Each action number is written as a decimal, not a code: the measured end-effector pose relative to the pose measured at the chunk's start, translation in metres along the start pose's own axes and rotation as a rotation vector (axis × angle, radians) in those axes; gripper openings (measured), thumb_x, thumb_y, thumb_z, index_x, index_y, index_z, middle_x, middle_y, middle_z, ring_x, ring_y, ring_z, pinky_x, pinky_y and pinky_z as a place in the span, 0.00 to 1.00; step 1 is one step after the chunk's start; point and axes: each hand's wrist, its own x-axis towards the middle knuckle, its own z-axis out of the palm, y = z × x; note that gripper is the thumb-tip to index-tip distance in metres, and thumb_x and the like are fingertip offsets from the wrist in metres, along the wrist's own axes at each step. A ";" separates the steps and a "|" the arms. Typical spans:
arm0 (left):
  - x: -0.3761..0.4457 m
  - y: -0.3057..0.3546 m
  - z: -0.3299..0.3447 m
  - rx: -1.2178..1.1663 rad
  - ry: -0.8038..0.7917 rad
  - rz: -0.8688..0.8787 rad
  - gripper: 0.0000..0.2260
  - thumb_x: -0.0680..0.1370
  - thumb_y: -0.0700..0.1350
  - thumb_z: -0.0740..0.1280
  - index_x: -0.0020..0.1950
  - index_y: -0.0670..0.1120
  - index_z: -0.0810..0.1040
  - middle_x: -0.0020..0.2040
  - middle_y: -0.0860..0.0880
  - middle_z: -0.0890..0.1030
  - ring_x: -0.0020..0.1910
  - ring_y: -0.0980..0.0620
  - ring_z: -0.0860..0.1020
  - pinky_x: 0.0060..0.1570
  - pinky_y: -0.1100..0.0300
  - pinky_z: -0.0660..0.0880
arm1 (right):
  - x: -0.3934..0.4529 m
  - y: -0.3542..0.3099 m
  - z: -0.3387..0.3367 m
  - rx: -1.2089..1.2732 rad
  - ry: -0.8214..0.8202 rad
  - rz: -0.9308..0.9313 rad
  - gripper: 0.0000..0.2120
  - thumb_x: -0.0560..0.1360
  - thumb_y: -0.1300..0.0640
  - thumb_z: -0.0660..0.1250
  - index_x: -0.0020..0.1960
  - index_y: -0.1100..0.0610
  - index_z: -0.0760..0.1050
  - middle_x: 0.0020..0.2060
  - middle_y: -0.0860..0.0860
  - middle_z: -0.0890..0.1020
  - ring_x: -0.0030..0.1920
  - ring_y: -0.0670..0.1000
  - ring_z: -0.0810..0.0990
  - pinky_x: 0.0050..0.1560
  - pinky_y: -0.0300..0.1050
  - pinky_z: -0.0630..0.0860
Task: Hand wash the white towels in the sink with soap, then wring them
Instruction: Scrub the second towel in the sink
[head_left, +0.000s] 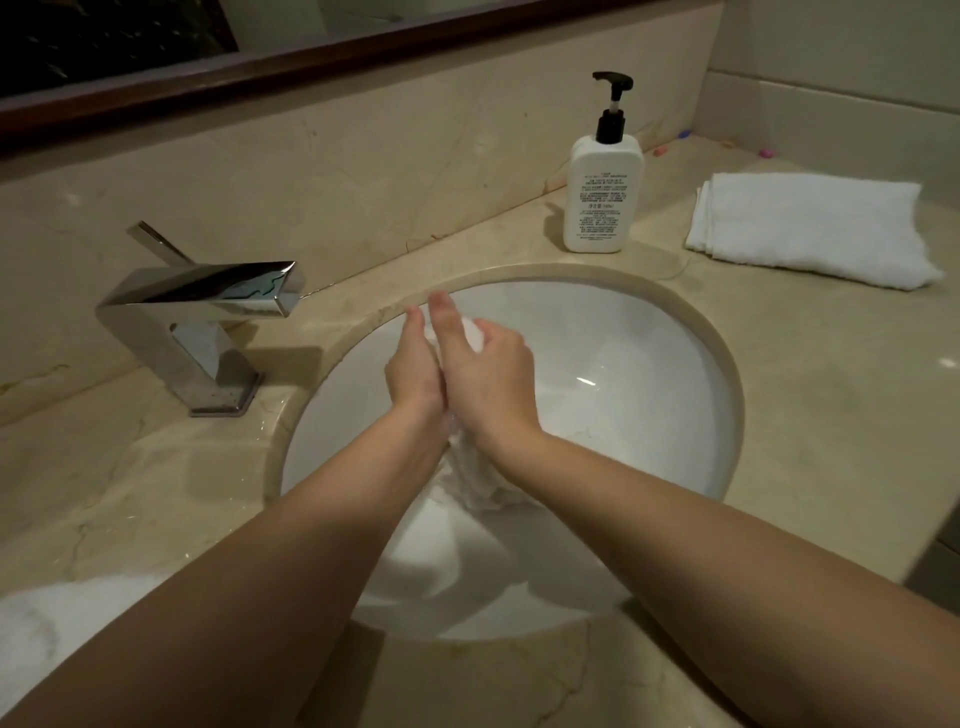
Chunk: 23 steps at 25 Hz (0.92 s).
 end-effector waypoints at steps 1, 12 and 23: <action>-0.002 -0.001 0.001 -0.043 -0.029 -0.028 0.24 0.80 0.65 0.63 0.37 0.47 0.79 0.31 0.48 0.82 0.36 0.48 0.82 0.35 0.59 0.77 | 0.007 0.000 -0.003 -0.040 -0.002 0.010 0.29 0.80 0.36 0.60 0.29 0.55 0.69 0.28 0.51 0.76 0.35 0.54 0.77 0.36 0.49 0.68; -0.012 -0.013 0.011 0.073 -0.060 -0.087 0.37 0.75 0.75 0.57 0.50 0.42 0.83 0.41 0.44 0.86 0.44 0.44 0.86 0.53 0.50 0.81 | 0.027 0.007 -0.021 -0.143 0.038 0.039 0.29 0.83 0.41 0.58 0.27 0.55 0.66 0.28 0.54 0.75 0.38 0.59 0.77 0.39 0.49 0.65; -0.007 -0.004 0.006 0.028 -0.058 -0.118 0.31 0.81 0.69 0.55 0.44 0.43 0.80 0.32 0.46 0.83 0.34 0.47 0.84 0.37 0.57 0.78 | 0.011 0.014 -0.012 -0.100 -0.051 -0.083 0.29 0.83 0.43 0.60 0.26 0.54 0.65 0.19 0.46 0.67 0.27 0.50 0.68 0.32 0.47 0.60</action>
